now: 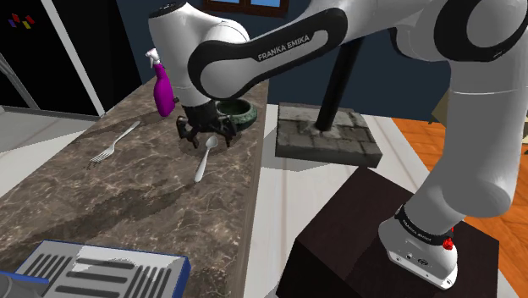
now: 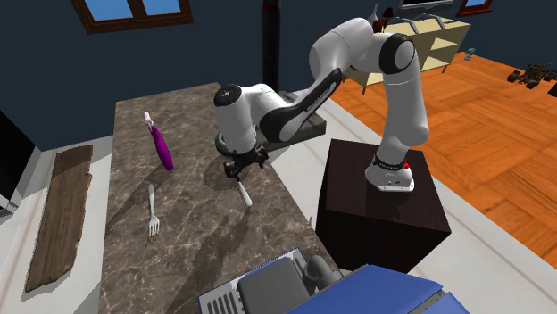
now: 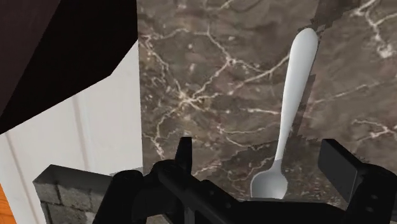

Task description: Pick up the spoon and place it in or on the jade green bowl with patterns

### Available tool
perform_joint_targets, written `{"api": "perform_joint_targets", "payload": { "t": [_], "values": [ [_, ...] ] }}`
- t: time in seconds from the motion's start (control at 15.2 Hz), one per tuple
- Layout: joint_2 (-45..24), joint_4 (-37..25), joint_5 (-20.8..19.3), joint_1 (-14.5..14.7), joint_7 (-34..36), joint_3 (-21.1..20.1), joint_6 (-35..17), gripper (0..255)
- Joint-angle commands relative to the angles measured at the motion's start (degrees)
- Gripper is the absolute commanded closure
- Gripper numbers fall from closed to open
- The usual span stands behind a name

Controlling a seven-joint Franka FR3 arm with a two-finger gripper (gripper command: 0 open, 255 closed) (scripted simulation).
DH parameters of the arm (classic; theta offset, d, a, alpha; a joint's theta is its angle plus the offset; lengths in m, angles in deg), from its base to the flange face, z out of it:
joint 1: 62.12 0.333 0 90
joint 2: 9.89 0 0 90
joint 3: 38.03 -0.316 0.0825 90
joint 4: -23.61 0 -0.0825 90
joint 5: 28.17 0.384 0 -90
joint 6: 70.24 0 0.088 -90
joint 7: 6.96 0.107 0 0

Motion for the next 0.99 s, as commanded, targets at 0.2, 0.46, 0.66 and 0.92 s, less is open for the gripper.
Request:
{"api": "perform_joint_targets", "payload": {
  "t": [0.2, 0.46, 0.66, 0.92],
  "values": [
    [-10.8, -12.57, -4.68, 5.95, 4.63, 3.4, 4.02, 0],
    [-11.17, -10.06, -5.14, 5.35, 5.1, 3.7, 1.28, 0],
    [-11.52, -8.61, -5.5, 5.02, 5.41, 3.93, -0.42, 0],
    [-11.52, -8.61, -5.5, 5.02, 5.41, 3.93, -0.42, 0]
  ]
}}
